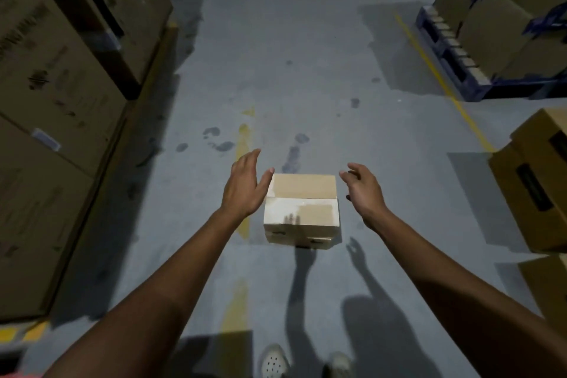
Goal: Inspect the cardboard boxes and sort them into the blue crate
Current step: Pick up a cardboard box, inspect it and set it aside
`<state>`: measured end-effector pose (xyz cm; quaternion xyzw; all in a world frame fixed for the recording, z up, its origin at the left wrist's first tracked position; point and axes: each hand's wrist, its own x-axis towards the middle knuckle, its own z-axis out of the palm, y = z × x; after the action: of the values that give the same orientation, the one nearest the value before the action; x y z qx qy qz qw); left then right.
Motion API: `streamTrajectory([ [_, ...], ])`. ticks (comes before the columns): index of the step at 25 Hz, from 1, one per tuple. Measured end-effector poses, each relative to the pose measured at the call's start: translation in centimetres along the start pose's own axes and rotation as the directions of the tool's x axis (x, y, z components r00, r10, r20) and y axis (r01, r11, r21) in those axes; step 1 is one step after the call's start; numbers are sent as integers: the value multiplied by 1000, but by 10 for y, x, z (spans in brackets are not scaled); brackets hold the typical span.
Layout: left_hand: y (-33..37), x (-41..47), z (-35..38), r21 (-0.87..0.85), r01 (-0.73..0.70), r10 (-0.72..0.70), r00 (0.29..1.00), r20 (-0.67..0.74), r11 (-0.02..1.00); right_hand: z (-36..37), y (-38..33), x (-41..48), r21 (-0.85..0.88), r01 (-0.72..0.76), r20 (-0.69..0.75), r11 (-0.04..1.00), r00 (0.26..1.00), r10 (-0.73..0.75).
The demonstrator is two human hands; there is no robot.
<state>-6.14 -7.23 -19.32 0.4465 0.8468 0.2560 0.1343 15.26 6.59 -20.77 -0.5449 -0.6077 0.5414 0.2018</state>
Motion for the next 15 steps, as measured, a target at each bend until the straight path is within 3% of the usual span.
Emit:
streamTrajectory([
  [4, -105, 55, 130, 90, 36, -40, 998, 48, 995, 34, 134, 102, -34, -57, -44, 998, 997, 56],
  [7, -172, 81, 225, -78, 248, -245, 968, 47, 966, 51, 234, 169, -78, -122, -79, 990, 990, 116],
  [8, -190, 87, 251, -211, 386, -381, 922, 65, 898, 57, 263, 189, -92, -158, -76, 983, 986, 151],
  [10, -218, 94, 296, -502, 628, -632, 751, 191, 594, 74, 313, 218, -101, -235, -62, 967, 971, 229],
  [12, -239, 99, 333, -650, 703, -700, 618, 358, 289, 91, 339, 232, -44, -308, 1, 951, 951, 308],
  [13, -243, 99, 343, -662, 717, -678, 600, 424, 221, 98, 343, 233, 13, -352, 57, 936, 935, 351],
  [15, -234, 94, 344, -615, 751, -620, 606, 497, 240, 105, 337, 227, 109, -405, 151, 908, 909, 388],
])
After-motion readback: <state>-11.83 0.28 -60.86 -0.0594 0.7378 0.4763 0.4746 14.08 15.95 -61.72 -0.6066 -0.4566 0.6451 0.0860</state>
